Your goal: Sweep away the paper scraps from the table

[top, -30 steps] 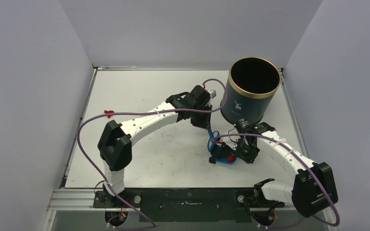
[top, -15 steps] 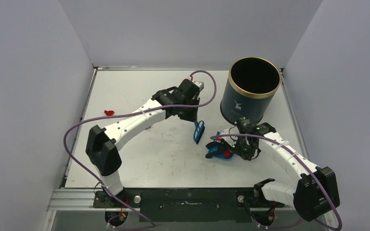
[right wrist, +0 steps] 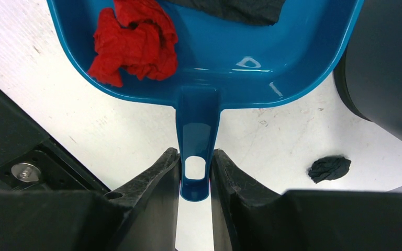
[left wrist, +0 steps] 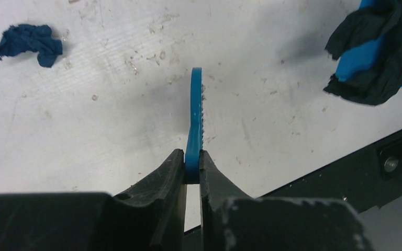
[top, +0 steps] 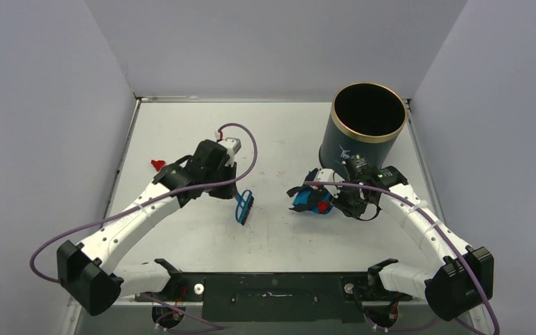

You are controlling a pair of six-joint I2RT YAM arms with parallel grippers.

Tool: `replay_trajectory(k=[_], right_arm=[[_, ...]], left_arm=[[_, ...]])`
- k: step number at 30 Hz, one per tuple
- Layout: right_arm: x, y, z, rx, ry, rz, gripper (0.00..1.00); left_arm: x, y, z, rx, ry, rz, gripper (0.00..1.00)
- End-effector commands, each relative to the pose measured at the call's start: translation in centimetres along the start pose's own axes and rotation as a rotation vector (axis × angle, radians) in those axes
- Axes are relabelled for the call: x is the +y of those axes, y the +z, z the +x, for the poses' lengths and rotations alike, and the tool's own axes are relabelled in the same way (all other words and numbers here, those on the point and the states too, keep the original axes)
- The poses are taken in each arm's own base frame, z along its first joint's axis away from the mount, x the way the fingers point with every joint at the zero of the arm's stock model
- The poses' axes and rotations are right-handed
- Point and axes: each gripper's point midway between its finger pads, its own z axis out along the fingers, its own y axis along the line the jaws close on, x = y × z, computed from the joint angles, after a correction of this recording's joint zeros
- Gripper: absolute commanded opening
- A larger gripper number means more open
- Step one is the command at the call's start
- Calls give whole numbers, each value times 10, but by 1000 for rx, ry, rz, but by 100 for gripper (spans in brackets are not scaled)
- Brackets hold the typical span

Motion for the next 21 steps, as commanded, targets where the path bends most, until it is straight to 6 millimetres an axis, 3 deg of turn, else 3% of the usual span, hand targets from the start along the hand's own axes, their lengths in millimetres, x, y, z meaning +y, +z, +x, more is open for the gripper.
replay_trajectory(k=[1,8,14,21], right_arm=[[-1,-13,-21,-71,13,-5,5],[-2,-21,-40,-109,55,-42,5],[-14,-47,-71,-190,50,-35,5],[-39,-83,-105,-284,35,29,5]], left_arm=[[-5,-12,5,-111,45,128,0],[-8,-11,27,-218,73,235,0],[-2,-15,29,-317,72,236,0],[3,-1,33,-252,73,205,0]])
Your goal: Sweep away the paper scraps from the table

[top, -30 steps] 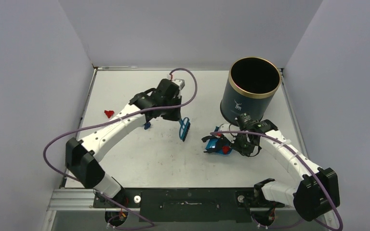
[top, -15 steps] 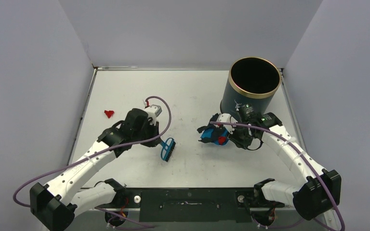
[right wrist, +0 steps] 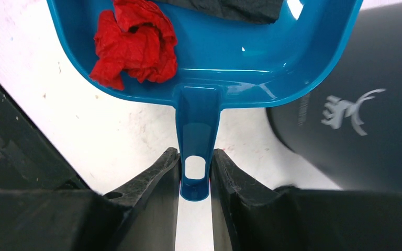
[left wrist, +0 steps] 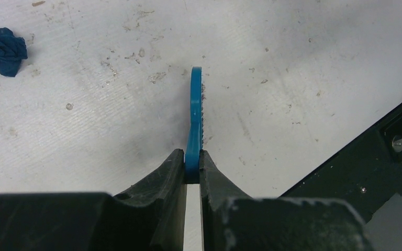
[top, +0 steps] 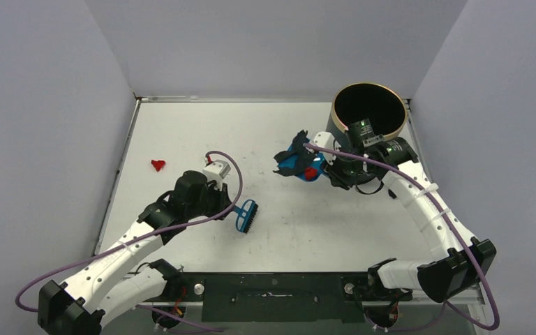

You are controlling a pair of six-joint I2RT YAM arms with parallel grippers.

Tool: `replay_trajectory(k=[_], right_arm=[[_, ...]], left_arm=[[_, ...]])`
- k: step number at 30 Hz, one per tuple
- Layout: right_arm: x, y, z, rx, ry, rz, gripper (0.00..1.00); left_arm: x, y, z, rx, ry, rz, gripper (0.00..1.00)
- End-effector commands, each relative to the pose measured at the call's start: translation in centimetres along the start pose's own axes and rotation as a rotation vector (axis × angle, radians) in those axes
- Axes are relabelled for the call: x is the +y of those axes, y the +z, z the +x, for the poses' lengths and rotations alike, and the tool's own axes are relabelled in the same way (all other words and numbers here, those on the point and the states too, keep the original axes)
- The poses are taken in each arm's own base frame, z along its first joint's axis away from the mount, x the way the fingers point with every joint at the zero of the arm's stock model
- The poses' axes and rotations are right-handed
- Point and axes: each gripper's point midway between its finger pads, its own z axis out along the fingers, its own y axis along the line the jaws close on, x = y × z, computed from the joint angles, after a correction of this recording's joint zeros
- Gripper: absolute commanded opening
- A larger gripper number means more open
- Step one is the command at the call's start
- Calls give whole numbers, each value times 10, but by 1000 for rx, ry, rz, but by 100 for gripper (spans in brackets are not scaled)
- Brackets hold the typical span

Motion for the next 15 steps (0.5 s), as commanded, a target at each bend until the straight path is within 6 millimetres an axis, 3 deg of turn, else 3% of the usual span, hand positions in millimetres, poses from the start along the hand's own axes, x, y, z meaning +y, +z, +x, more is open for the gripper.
replay_trajectory(k=[1,4,9,15], right_arm=[[-16,-18,-30,-76,-3,37,5],[-24,-24,-43,-118,6,75,5],[-43,-30,-59,-167,17,163,5],[-61,-39,-64,-170,13,177,5]], left_arm=[[-4,4,-23,-57,23,18,0],[-6,1,-26,-71,25,28,0],[-25,-9,-35,-145,41,139,0],[-21,-6,-34,-136,43,120,0]])
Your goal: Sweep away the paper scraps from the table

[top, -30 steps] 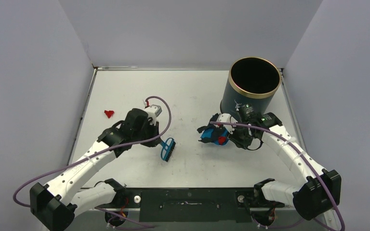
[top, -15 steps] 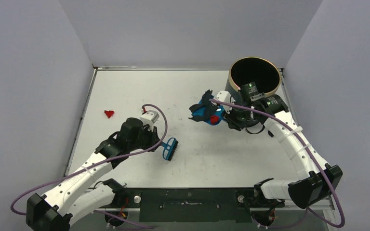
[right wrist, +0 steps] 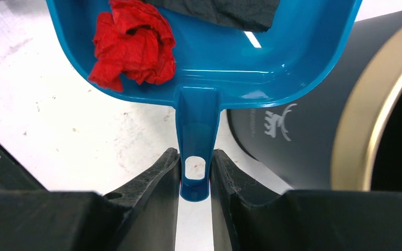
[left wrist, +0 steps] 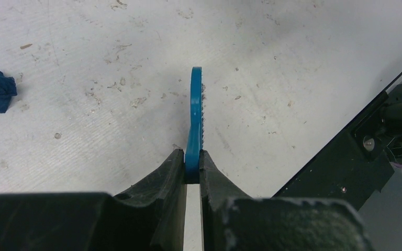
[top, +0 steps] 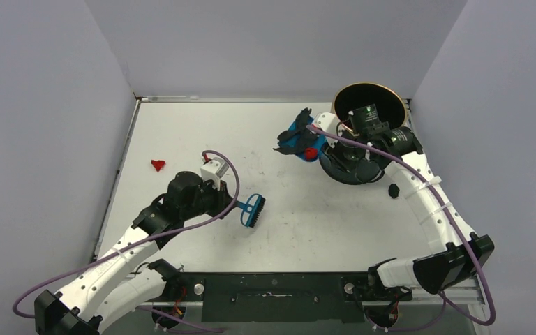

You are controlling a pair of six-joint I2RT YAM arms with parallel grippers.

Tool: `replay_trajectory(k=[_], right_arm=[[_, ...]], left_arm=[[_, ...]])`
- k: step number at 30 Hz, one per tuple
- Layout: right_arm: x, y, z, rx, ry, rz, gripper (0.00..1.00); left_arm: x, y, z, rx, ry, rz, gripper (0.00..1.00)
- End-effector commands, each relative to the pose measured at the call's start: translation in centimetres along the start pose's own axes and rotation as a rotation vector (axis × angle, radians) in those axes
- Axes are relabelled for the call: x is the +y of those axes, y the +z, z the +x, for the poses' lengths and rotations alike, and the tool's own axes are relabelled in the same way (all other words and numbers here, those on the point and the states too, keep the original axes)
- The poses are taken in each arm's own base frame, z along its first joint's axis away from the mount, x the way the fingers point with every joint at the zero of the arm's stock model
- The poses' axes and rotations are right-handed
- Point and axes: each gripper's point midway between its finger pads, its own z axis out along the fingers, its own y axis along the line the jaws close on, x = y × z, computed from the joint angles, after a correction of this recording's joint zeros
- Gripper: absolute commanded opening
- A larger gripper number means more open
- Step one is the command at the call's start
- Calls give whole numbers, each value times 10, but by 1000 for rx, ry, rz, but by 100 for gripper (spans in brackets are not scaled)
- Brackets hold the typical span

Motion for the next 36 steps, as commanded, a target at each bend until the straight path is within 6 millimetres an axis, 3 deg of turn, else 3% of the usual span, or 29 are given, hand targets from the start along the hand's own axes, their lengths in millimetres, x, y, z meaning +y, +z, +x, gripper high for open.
replay_trajectory(k=[1,7,17,20,26,36], right_arm=[[-30,-15,-25,-69,-5,68,5],[-68,-43,-26,-105,12,120,5],[-126,-95,-4,-7,48,247,5],[-142,-107,5,45,63,301,5],[-176,-127,44,201,105,436,5],[-210,-169,74,504,-24,639,5]], left_arm=[[-6,3,-17,-52,21,33,0],[-10,2,-19,-68,35,56,0],[-10,4,-17,-53,35,57,0],[-11,2,-17,-59,36,64,0],[-14,-1,-18,-68,42,70,0],[-16,-7,-20,-81,44,68,0]])
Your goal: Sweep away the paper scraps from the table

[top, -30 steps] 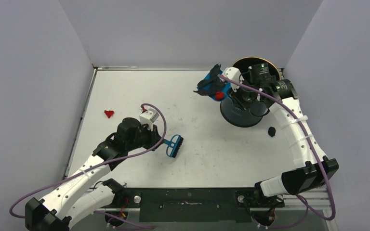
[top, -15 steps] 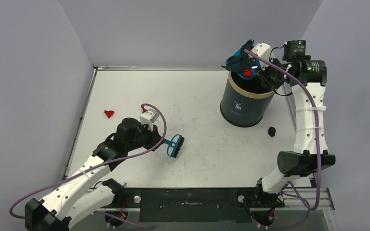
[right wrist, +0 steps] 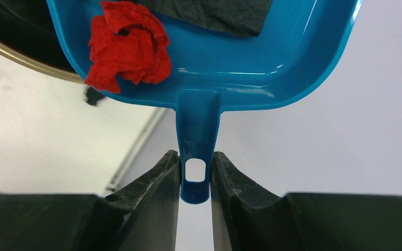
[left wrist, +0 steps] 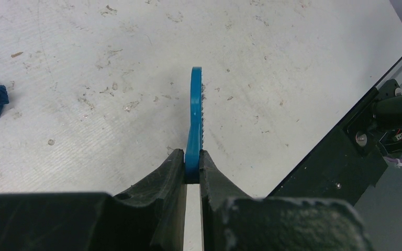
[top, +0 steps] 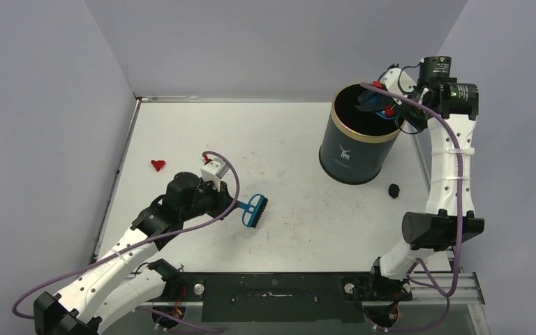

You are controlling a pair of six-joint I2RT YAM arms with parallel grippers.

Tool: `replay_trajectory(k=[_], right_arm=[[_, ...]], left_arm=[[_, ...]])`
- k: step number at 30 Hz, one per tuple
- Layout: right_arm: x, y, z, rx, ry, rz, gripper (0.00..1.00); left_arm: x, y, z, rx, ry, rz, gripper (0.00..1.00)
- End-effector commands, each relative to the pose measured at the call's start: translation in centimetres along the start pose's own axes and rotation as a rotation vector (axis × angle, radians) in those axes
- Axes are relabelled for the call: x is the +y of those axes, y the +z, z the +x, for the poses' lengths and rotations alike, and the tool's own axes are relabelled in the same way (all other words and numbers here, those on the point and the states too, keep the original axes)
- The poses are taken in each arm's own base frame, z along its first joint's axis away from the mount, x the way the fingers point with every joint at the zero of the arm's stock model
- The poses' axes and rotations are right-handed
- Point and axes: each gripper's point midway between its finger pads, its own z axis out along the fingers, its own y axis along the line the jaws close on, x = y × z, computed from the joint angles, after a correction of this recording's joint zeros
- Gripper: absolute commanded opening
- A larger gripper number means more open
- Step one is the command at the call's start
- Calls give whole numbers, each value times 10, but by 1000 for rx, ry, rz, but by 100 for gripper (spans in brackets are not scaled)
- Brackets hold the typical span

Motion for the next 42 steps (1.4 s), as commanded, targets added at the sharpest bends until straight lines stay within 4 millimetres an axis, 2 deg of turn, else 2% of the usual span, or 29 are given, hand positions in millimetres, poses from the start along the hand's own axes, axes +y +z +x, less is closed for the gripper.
replay_trajectory(k=[1,4,10,16,25,32,35,38,42], right_arm=[[-43,-19,16,151,-107,207,5],[-50,-23,20,236,-165,285,5],[-35,-36,1,358,-369,455,5],[-34,-48,-11,463,-497,585,6],[-32,-54,-10,436,-461,590,6],[-28,-64,-24,237,-284,543,5],[-17,-65,-33,140,-225,481,5],[6,-63,-45,43,-185,396,5],[69,-49,-68,-138,-176,137,5]], left_arm=[[-10,-7,-17,-68,32,30,0],[-10,-8,-17,-69,34,29,0],[-11,-8,-16,-64,38,28,0],[-11,-11,-16,-69,45,18,0],[-12,-13,-16,-75,56,15,0],[-10,-11,-14,-69,53,4,0],[-8,-9,-14,-62,52,-6,0],[-4,-9,-15,-63,53,-30,0],[13,-16,-30,-110,62,-145,0]])
